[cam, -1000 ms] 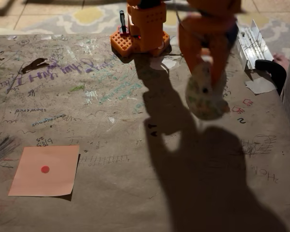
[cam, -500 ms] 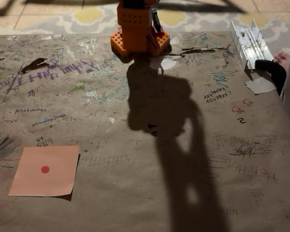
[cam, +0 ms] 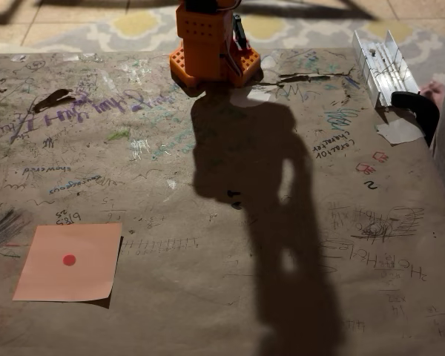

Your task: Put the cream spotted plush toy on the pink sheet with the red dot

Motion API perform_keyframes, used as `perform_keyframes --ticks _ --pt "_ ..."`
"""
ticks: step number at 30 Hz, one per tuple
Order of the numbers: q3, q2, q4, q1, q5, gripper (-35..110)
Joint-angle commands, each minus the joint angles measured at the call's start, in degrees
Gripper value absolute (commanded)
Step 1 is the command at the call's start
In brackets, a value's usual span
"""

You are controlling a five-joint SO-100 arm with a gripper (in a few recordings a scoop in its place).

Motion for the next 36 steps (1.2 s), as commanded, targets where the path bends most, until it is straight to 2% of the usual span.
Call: perform_keyframes --ticks 1,6,9,20,25,29,36 --pt "1.0 3.0 -1.1 -0.1 -6.3 0" --pt "3.3 7.4 -7.8 -0.9 -18.0 0" --pt "0.0 6.8 -10.1 -1.2 -20.3 0" --pt "-20.1 1.5 9.5 -5.5 -22.1 0" --pt "-23.2 -2.0 10.9 -6.3 -21.5 0" --pt "-27.9 -12.7 9.8 -5.2 -21.0 1" --pt "-40.7 -48.3 16.5 -0.8 -20.7 16"
